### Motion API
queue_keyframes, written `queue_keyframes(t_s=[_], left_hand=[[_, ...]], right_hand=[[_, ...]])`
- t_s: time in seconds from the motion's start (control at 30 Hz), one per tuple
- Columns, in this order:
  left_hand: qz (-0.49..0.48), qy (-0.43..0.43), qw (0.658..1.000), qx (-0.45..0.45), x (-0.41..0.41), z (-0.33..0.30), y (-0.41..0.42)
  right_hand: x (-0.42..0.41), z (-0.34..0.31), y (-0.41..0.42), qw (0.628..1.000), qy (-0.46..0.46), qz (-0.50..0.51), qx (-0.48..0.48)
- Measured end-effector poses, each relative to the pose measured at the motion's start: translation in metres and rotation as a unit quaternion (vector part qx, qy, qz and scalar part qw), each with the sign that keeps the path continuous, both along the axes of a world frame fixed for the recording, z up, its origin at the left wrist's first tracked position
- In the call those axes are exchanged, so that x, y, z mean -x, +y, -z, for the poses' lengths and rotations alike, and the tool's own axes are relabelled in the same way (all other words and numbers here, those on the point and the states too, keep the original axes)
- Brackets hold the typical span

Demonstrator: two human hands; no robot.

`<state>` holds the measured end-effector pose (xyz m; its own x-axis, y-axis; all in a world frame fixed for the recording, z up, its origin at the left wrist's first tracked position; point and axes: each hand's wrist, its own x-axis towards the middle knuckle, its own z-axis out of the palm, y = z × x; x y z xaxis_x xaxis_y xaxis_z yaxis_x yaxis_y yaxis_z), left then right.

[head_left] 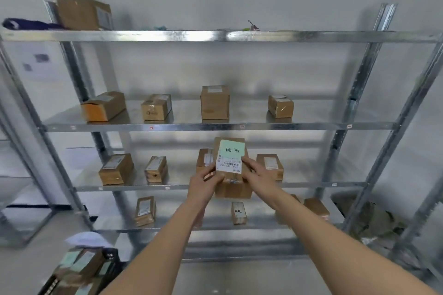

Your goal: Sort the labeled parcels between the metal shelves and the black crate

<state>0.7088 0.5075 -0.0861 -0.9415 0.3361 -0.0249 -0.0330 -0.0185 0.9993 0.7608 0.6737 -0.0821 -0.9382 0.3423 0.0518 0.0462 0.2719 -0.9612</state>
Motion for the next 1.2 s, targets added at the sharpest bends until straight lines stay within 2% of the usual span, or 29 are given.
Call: queue_keyframes(t_s=[0.07, 0.27, 0.63, 0.8, 0.9, 1.07, 1.2], left_hand=[[-0.011, -0.003, 1.000, -0.016, -0.001, -0.011, -0.030], [-0.050, -0.037, 0.997, -0.038, 0.000, -0.035, -0.141], [-0.132, -0.038, 0.990, -0.029, 0.015, -0.047, -0.418], [-0.163, -0.010, 0.987, 0.009, 0.024, -0.037, -0.536], [-0.216, 0.031, 0.975, 0.035, 0.031, -0.029, -0.599], [-0.284, 0.028, 0.945, 0.158, 0.051, -0.002, -0.696], [-0.302, 0.026, 0.925, 0.229, 0.076, 0.015, -0.752]], right_hand=[[0.003, -0.009, -0.028, 1.000, 0.002, -0.026, -0.017], [0.027, -0.034, -0.131, 0.984, -0.018, -0.095, -0.151], [0.096, -0.039, -0.410, 0.962, -0.026, -0.169, -0.214], [0.125, -0.026, -0.530, 0.962, -0.017, -0.176, -0.206], [0.126, -0.032, -0.593, 0.952, -0.020, -0.195, -0.235], [0.160, -0.015, -0.667, 0.950, -0.024, -0.223, -0.218], [0.198, 0.000, -0.715, 0.945, -0.052, -0.238, -0.216]])
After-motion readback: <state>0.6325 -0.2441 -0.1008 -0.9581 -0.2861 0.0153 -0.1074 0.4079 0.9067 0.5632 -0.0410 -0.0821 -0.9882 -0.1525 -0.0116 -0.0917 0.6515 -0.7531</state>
